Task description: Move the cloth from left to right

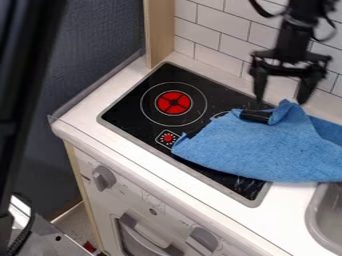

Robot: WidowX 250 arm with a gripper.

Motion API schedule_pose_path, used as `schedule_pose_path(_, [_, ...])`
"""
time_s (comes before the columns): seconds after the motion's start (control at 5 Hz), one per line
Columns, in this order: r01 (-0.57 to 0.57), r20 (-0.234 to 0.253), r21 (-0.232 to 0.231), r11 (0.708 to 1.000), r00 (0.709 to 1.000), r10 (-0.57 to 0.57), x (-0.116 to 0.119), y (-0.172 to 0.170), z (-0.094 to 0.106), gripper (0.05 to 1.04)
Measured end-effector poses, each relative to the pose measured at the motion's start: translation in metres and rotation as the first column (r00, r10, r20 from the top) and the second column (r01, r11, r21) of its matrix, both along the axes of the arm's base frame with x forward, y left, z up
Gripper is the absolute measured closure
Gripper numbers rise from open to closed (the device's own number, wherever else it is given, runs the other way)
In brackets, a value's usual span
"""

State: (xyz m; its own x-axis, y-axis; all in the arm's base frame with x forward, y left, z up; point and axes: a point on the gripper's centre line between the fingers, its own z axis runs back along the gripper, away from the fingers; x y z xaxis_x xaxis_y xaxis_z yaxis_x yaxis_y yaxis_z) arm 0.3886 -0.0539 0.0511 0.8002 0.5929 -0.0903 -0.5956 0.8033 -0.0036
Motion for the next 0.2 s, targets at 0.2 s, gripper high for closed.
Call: schedule_pose_path(0.2, [-0.035,-0.005,0.006,0.999,0.999,0.035,-0.0107,0.0192,-0.0004,0.083])
